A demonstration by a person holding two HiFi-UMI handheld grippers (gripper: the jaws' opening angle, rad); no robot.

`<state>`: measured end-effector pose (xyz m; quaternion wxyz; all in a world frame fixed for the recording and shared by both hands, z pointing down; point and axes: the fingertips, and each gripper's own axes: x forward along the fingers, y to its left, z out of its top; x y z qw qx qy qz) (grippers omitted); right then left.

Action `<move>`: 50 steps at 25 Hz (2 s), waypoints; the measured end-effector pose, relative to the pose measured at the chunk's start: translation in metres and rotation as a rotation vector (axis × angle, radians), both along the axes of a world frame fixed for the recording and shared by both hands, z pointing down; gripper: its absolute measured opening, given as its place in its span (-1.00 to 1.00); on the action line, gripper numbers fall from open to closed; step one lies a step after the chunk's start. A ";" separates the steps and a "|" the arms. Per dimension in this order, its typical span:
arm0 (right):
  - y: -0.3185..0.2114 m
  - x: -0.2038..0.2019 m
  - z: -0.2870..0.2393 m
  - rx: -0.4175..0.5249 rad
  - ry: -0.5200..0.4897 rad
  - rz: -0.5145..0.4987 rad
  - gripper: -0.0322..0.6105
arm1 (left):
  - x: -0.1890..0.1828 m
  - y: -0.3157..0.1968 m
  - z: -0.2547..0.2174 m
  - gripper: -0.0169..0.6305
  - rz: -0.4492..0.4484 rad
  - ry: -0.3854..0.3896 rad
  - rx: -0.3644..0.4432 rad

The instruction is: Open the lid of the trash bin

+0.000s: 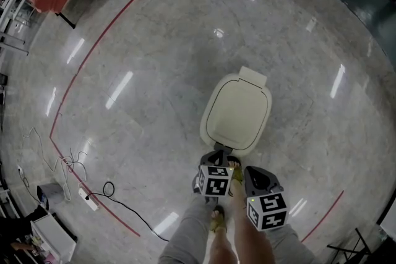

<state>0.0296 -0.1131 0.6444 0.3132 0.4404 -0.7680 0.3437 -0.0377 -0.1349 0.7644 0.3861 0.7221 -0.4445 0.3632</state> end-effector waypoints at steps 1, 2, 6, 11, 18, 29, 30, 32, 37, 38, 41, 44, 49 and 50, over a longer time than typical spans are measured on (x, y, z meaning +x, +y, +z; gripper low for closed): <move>0.001 -0.001 0.000 -0.001 -0.001 0.001 -0.91 | 0.000 0.000 0.000 -0.93 -0.012 0.010 -0.001; 0.001 -0.001 0.000 -0.001 -0.001 0.003 -0.91 | -0.001 0.000 0.001 -0.93 -0.024 0.022 0.000; 0.003 0.002 0.000 -0.005 0.002 0.012 -0.91 | 0.000 -0.005 -0.003 -0.93 -0.041 0.053 0.013; 0.005 0.004 0.004 -0.011 0.005 0.021 -0.91 | 0.001 0.001 0.003 -0.93 -0.028 0.050 -0.015; 0.006 -0.003 0.004 -0.014 0.003 0.010 -0.91 | -0.001 -0.002 0.002 -0.93 -0.021 0.048 -0.006; 0.003 -0.002 0.001 -0.003 0.003 0.004 -0.91 | 0.000 -0.003 0.000 -0.93 -0.023 0.043 -0.018; 0.003 -0.001 0.000 -0.002 0.004 0.004 -0.91 | 0.000 -0.002 0.000 -0.93 -0.023 0.045 -0.026; 0.003 -0.001 -0.002 -0.001 0.006 0.002 -0.91 | 0.000 -0.002 0.000 -0.93 -0.022 0.052 -0.040; 0.003 -0.002 -0.006 0.011 0.005 0.002 -0.91 | -0.001 -0.007 -0.007 -0.93 -0.058 0.081 -0.084; 0.003 -0.002 -0.007 0.013 0.004 0.003 -0.91 | -0.002 -0.007 -0.008 -0.93 -0.066 0.084 -0.093; 0.003 -0.004 -0.009 0.016 0.000 0.004 -0.91 | -0.003 -0.007 -0.016 -0.93 -0.080 0.094 -0.084; 0.002 -0.005 -0.010 0.020 0.002 0.005 -0.91 | -0.001 -0.008 -0.029 -0.93 -0.081 0.107 -0.058; 0.003 -0.002 -0.016 0.024 0.008 0.031 -0.91 | 0.000 -0.007 -0.058 -0.93 -0.095 0.134 -0.025; 0.003 -0.001 -0.017 0.025 0.009 0.037 -0.91 | -0.001 -0.007 -0.064 -0.93 -0.095 0.135 -0.015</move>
